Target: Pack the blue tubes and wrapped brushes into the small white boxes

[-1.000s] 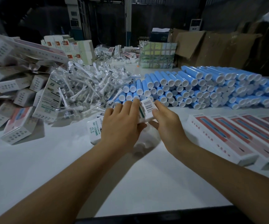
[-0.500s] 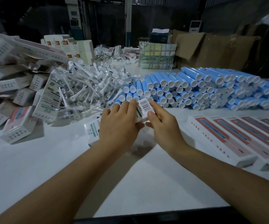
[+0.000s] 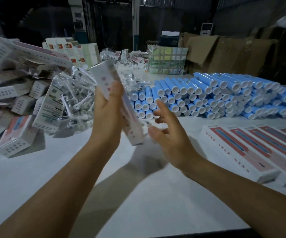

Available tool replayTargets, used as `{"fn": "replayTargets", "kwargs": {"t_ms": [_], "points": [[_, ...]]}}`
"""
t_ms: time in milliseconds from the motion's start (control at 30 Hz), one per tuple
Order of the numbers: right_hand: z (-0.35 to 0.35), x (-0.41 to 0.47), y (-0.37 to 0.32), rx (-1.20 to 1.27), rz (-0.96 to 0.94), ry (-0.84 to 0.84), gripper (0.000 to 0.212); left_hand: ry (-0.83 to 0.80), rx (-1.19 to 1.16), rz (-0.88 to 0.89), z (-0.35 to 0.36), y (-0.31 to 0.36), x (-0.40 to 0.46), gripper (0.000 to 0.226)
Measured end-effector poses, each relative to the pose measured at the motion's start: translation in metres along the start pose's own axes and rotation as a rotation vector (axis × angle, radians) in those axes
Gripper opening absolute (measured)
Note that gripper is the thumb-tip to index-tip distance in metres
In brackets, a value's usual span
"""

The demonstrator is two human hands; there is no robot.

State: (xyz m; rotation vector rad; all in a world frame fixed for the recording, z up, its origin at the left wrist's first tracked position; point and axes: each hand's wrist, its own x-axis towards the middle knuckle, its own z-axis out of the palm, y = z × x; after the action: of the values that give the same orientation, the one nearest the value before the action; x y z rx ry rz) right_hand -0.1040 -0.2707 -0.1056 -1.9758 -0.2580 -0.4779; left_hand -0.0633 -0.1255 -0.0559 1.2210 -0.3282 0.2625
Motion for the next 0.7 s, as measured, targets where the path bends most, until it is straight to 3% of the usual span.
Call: {"fn": "replayTargets", "kwargs": {"t_ms": [100,200,433,567,700], "points": [[0.008,0.002,-0.003,-0.233,-0.125,0.011,0.068,0.020,-0.460,-0.421,0.002,-0.005,0.002,0.055],[0.010,0.004,-0.005,-0.378,-0.200,0.060,0.064,0.043,-0.552,-0.566,0.006,-0.011,-0.004,0.059],[0.012,0.006,0.002,-0.394,-0.126,-0.028,0.061,0.032,-0.469,-0.580,0.005,-0.017,-0.007,0.051],[0.004,0.005,-0.008,-0.376,-0.084,-0.001,0.058,0.117,-0.264,-0.433,-0.001,-0.023,-0.004,0.042],[-0.024,-0.002,-0.026,-0.611,-0.120,-0.024,0.053,0.166,-0.219,-0.400,-0.011,-0.026,0.000,0.027]]}}
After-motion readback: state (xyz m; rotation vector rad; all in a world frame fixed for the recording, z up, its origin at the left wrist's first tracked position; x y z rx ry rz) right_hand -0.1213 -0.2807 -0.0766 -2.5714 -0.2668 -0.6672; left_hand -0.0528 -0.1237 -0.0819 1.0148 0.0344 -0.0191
